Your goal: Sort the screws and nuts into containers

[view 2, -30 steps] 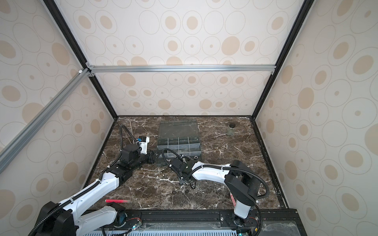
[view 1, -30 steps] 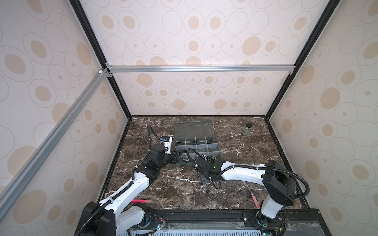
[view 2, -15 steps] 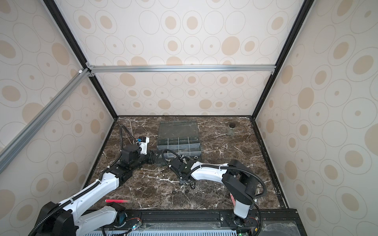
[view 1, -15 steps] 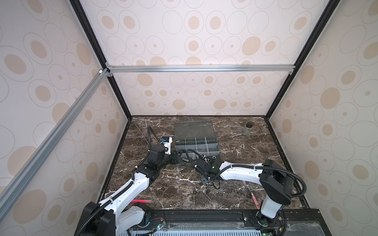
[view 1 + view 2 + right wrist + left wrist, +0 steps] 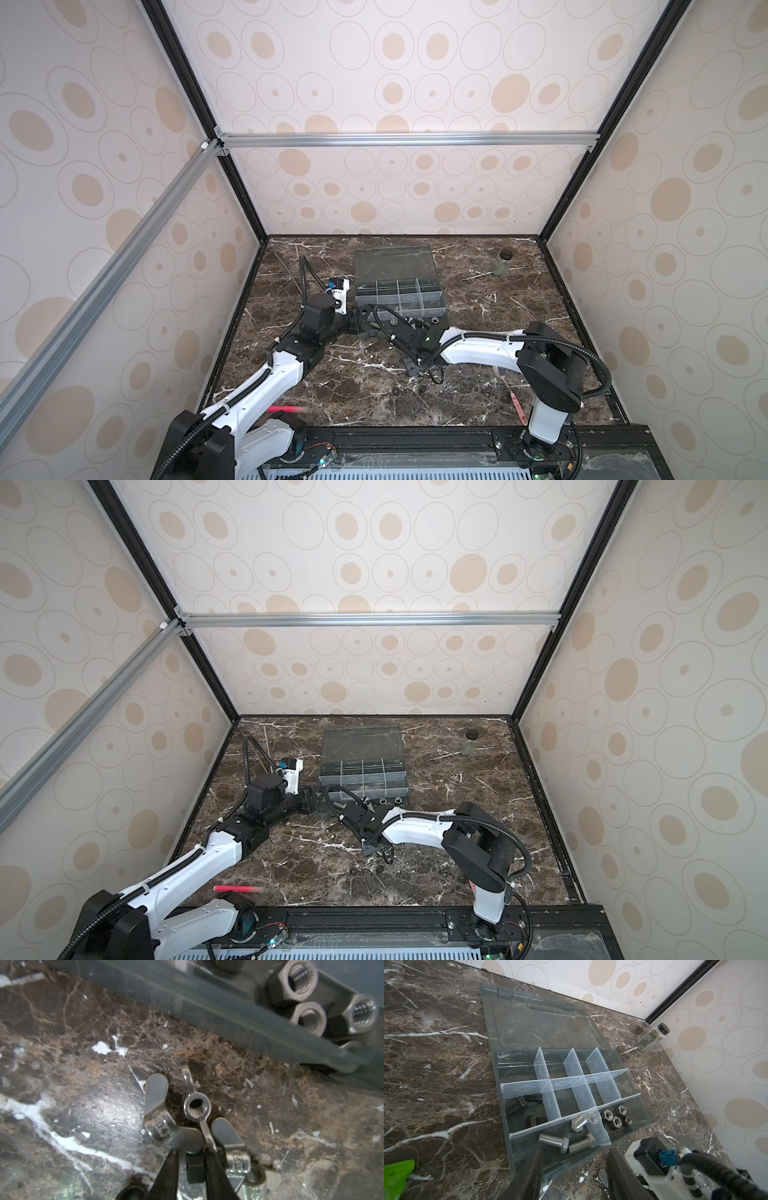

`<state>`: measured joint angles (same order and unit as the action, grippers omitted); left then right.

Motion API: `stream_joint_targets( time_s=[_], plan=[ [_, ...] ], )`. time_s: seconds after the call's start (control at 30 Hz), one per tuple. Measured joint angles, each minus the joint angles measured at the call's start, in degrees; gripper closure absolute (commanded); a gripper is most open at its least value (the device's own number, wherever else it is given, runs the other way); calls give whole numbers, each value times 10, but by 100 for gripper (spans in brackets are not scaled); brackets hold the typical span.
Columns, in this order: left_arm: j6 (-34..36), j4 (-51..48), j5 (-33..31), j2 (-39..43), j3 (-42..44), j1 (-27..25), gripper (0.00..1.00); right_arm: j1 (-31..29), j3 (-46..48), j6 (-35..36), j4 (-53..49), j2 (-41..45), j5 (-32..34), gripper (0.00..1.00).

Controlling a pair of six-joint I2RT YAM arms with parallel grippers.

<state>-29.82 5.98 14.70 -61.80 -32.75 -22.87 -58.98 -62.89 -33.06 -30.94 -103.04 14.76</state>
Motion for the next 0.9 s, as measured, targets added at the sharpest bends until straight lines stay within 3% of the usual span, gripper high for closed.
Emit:
stream_joint_targets(
  time_s=[0.63,0.9],
  plan=[
    [-12,9,0,14,14,0,49,-2,-2,-17,2,-10,-7,90],
    [-25,12,0,23,26,0,49,-5,-1,-16,5,32,-11,90]
  ],
)
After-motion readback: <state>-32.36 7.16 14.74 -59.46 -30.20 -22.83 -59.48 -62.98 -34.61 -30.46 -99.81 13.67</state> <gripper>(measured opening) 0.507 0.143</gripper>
